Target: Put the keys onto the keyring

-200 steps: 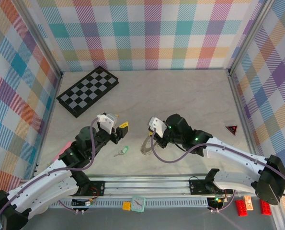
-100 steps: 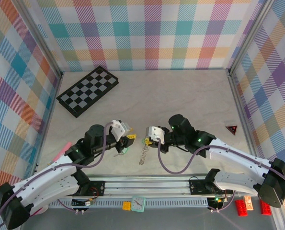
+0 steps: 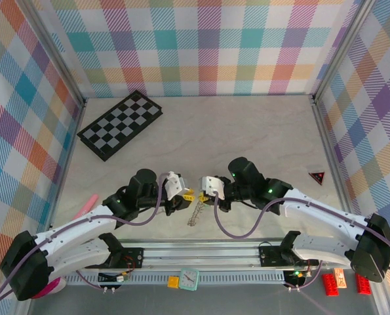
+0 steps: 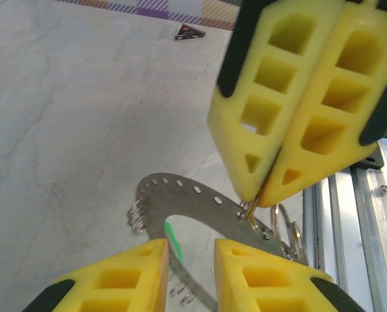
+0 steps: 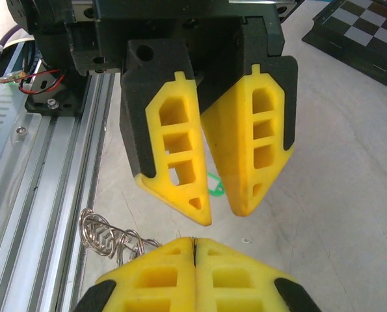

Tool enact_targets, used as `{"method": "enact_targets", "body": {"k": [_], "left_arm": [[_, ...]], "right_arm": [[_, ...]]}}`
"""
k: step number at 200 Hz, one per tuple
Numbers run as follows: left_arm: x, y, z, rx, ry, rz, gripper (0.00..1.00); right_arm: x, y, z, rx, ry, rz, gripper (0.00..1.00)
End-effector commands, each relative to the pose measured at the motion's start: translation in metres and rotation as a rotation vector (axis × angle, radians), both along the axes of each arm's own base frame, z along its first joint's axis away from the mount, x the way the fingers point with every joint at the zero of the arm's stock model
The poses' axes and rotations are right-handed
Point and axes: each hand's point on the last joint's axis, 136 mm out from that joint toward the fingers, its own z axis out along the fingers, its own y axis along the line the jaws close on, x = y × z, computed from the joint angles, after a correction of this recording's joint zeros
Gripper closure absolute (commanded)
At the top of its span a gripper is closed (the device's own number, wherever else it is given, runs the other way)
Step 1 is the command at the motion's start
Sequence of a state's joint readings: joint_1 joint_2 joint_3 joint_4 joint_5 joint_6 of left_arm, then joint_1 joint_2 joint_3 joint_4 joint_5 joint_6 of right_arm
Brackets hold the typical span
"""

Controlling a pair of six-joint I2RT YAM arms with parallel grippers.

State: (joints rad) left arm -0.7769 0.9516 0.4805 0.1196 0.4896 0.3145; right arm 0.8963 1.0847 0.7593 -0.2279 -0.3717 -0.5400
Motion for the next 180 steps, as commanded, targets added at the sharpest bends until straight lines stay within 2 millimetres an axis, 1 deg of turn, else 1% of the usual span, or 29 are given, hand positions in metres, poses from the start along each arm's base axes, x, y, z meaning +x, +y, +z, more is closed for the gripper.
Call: {"method": "enact_targets", "body": {"k": [1,46,124,142,180], "left_arm": [[-0.012,-0.008,0.006,-0.045,-0.060,-0.102,0.76],[-0.020,-0.009,0.001,-0.048,-0.090,-0.155,0.76],[-0.019,-0.012,-0.004,-0.032,-0.077,-0.165,0.86],[-0.019,-0.013,-0.002,-0.039,-0.082,-0.167,0.88],[-0.018,-0.014,0.000,-0.045,-0.088,-0.165,0.88]], "right_arm": [[-0.002,0.006,0.012,0.033,-0.008,0.040,1.00],[-0.001,0.008,0.011,0.028,0.009,0.034,1.00],[-0.001,0.016,0.015,0.036,0.052,0.042,1.00],[-0.001,0.017,0.015,0.036,0.056,0.046,1.00],[-0.004,0.017,0.012,0.024,0.077,0.061,1.00]]}}
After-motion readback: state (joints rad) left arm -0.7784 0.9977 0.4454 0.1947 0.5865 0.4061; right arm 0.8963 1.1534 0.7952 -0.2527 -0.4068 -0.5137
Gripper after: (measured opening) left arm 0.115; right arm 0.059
